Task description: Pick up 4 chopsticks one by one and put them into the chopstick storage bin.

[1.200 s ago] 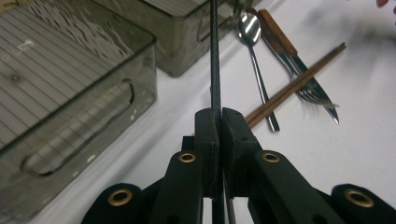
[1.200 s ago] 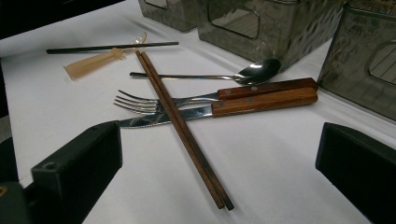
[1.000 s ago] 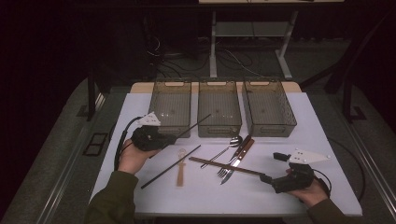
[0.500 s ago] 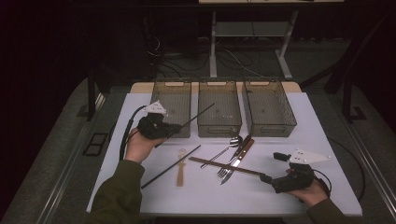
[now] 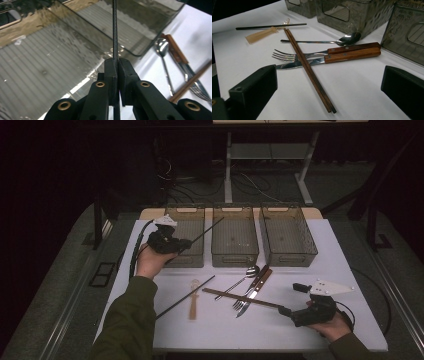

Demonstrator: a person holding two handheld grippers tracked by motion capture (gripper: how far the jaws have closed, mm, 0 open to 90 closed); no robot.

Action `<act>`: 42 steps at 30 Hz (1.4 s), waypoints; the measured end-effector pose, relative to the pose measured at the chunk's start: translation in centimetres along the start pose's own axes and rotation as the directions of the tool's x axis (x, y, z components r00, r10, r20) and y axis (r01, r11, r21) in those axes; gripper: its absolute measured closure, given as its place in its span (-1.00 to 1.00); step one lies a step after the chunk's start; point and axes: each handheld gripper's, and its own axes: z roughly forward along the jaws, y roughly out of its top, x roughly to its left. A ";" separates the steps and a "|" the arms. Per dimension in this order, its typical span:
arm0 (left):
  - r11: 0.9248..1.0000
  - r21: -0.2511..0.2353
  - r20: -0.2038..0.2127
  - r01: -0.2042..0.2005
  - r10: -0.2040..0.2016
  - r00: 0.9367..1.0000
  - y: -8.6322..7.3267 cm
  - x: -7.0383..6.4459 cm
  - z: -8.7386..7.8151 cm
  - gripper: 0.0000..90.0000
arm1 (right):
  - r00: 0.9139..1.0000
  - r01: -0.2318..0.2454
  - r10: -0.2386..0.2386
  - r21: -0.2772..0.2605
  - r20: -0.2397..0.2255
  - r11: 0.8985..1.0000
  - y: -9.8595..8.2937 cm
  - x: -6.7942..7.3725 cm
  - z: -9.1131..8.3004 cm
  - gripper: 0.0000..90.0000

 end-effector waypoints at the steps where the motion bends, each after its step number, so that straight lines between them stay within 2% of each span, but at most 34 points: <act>1: 1.000 0.001 -0.004 0.008 -0.008 1.000 0.0 0.2 0.1 0.90 | 1.000 0.001 -0.001 0.000 0.000 1.000 0.0 0.0 0.0 -0.99; 8: 0.999 -0.008 -0.043 0.050 -0.050 0.998 0.1 1.8 0.6 0.90 | 1.000 0.002 -0.002 0.002 0.001 1.000 0.0 0.0 0.0 -0.99; 10: 0.999 0.008 -0.062 0.047 -0.046 0.997 0.2 2.2 0.7 0.90 | 1.000 0.001 -0.001 0.002 0.002 1.000 0.0 0.0 0.0 -0.99; 11: 0.998 0.002 -0.068 0.063 -0.063 0.996 0.3 2.3 0.9 0.90 | 1.000 0.001 -0.001 0.002 0.002 1.000 0.0 0.0 0.0 -0.99; 13: 0.998 0.009 -0.090 0.063 -0.062 0.994 0.4 2.8 0.9 0.90 | 1.000 0.000 0.000 0.002 0.001 1.000 0.0 0.0 0.0 -0.99; 14: 0.996 0.003 -0.101 0.086 -0.085 0.991 0.4 3.0 1.0 0.90 | 1.000 -0.001 0.001 0.003 0.001 1.000 0.0 0.0 0.0 -0.99; 16: 0.996 0.004 -0.115 0.090 -0.088 0.989 0.5 3.6 1.1 0.90 | 1.000 0.000 0.000 0.005 0.000 1.000 0.0 0.1 0.1 -1.00; 17: 0.994 0.003 -0.125 0.108 -0.107 0.986 0.6 3.8 1.2 0.90 | 1.000 -0.001 0.001 0.005 -0.001 1.000 0.0 0.1 0.0 -0.99; 20: 0.992 0.000 -0.157 0.123 -0.121 0.980 0.7 4.6 1.4 0.90 | 1.000 0.000 0.000 0.001 -0.002 1.000 0.0 0.1 0.0 -0.99; 24: 0.984 -0.007 -0.199 0.181 -0.178 0.964 0.4 5.4 1.7 0.90 | 1.000 -0.003 0.003 -0.001 -0.005 1.000 0.0 0.0 0.0 -0.99; 25: 0.982 0.007 -0.217 0.187 -0.181 0.959 0.2 5.5 1.9 0.90 | 1.000 -0.003 0.003 -0.001 -0.005 1.000 0.0 0.0 0.0 -0.99; 26: 0.983 0.027 -0.232 0.183 -0.171 0.957 0.1 5.7 2.0 0.90 | 1.000 -0.003 0.003 -0.002 -0.006 1.000 0.0 0.0 0.0 -0.99; 29: 0.979 0.041 -0.254 0.201 -0.185 0.950 -0.1 6.0 2.5 0.90 | 1.000 -0.002 0.002 -0.004 -0.006 1.000 0.0 0.1 0.0 -1.00; 33: 0.972 0.045 -0.257 0.229 -0.211 0.943 -0.4 6.3 2.9 0.88 | 1.000 -0.002 0.002 -0.006 -0.007 1.000 0.0 0.1 0.0 -0.99; 34: 0.973 0.046 -0.261 0.225 -0.205 0.943 -0.4 6.4 2.8 0.74 | 1.000 -0.001 0.001 -0.007 -0.008 1.000 0.0 0.1 0.0 -1.00; 35: 0.974 0.035 -0.270 0.223 -0.205 0.941 -0.4 6.4 2.9 0.74 | 1.000 -0.001 0.001 -0.007 -0.008 1.000 0.0 0.1 0.0 -1.00; 36: 0.971 0.026 -0.274 0.237 -0.221 0.936 -0.4 6.3 2.9 0.62 | 1.000 -0.001 0.001 -0.007 -0.009 1.000 0.1 0.1 0.0 -0.99; 40: 0.976 0.013 -0.279 0.219 -0.206 0.938 -0.2 6.2 2.7 0.37 | 1.000 -0.002 0.002 -0.009 -0.009 1.000 0.1 0.1 0.0 -0.99; 42: 0.977 0.013 -0.277 0.213 -0.201 0.940 0.0 5.9 2.5 0.33 | 1.000 -0.003 0.003 -0.009 -0.009 1.000 0.1 0.1 0.0 -0.99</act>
